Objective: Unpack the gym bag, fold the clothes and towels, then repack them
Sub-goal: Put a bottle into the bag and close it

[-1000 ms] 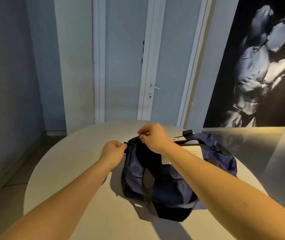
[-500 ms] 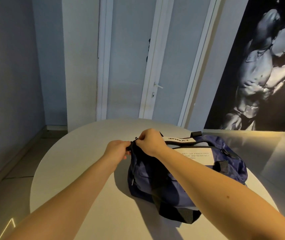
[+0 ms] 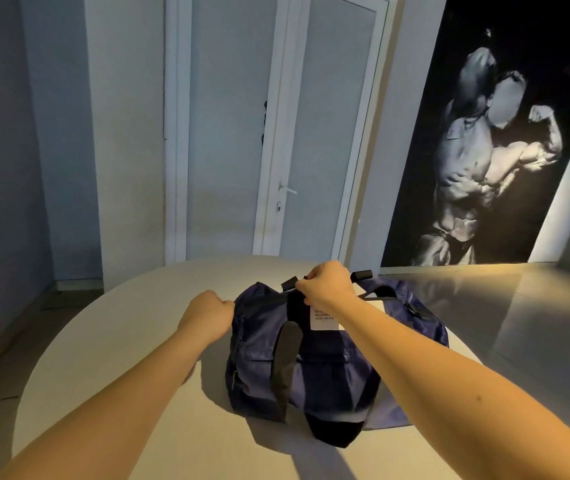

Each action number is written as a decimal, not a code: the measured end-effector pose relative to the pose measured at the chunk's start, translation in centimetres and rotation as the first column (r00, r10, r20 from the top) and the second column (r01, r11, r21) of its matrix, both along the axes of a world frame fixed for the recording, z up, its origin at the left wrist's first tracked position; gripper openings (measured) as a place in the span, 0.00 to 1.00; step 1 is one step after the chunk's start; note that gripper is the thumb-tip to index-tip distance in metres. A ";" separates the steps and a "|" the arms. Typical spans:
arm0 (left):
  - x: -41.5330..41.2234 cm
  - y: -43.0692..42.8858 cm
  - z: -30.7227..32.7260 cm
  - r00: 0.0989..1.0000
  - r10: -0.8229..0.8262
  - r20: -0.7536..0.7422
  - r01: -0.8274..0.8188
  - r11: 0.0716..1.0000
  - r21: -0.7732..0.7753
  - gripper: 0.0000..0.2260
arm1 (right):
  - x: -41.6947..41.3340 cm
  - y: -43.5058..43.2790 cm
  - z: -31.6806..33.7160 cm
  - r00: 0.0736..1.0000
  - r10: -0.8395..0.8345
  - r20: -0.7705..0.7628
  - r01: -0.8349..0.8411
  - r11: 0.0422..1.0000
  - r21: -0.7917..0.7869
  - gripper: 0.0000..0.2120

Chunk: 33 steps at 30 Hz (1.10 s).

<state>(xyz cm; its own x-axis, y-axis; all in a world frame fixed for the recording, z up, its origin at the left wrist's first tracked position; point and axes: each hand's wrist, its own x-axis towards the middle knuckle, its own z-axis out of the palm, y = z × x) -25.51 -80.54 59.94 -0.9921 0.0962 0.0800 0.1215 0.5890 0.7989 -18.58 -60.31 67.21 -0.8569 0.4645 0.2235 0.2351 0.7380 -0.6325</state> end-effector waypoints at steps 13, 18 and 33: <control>2.7 5.9 1.3 0.842 -0.279 -0.462 0.171 0.950 -0.263 0.07 | 1.2 1.2 0.9 0.999 0.043 0.013 -0.043 0.999 0.015 0.06; 2.5 5.2 1.0 0.856 -0.228 -0.464 0.109 0.957 -0.270 0.05 | 2.0 4.5 1.4 0.999 -0.046 0.017 0.046 0.999 0.017 0.03; 4.6 13.7 3.2 0.794 -0.369 -0.483 0.160 0.894 -0.419 0.12 | 4.6 12.6 1.4 0.982 -0.173 -0.078 0.158 0.974 -0.165 0.07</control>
